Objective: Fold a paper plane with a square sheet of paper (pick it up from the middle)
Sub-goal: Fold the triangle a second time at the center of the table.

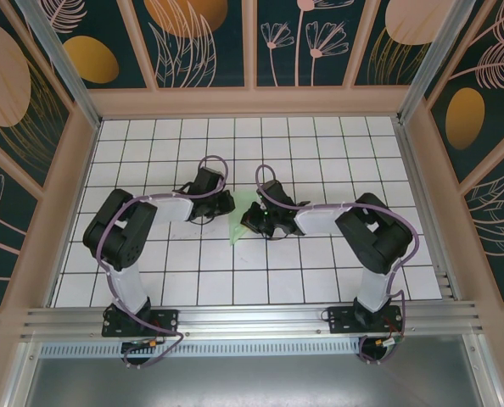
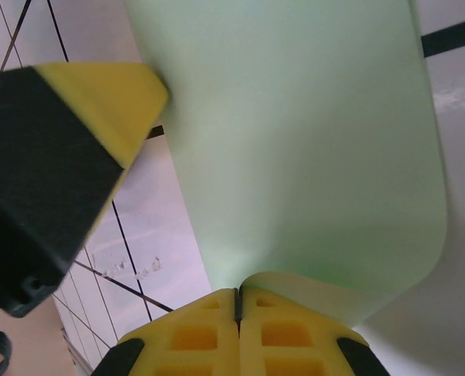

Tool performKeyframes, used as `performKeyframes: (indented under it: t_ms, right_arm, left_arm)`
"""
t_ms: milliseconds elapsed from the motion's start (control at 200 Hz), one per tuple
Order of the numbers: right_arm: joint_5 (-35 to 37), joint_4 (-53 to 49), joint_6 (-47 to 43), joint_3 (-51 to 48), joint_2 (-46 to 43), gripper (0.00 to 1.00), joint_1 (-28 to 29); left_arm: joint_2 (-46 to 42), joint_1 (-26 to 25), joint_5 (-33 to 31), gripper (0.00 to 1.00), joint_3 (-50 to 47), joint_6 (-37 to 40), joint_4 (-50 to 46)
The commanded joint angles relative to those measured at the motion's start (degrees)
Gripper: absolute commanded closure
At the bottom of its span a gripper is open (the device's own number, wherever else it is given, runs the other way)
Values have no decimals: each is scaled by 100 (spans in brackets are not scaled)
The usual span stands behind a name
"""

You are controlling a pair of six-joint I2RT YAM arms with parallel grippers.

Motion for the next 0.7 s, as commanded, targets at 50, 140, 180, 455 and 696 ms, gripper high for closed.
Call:
performKeyframes:
  t_ms: [50,140,180,455,696]
  right_arm:
    - [62,2,-245,263,175,98,57]
    - [-4,-7,-308,317,236,98,56]
    - [-9,-58,-351,351,254,98,57]
    - [-30,-423,-707,594,411,98,57]
    - [-75,-566,-878,698,488,98,57]
  left_arm:
    - [100,21,69,88,201,86,-165]
    - [131,26,94,88,209,96,-192]
    - [134,21,105,88,209,110,-200]
    - [167,21,170,87,209,140,-219]
    - [201,21,217,87,212,141,-209]
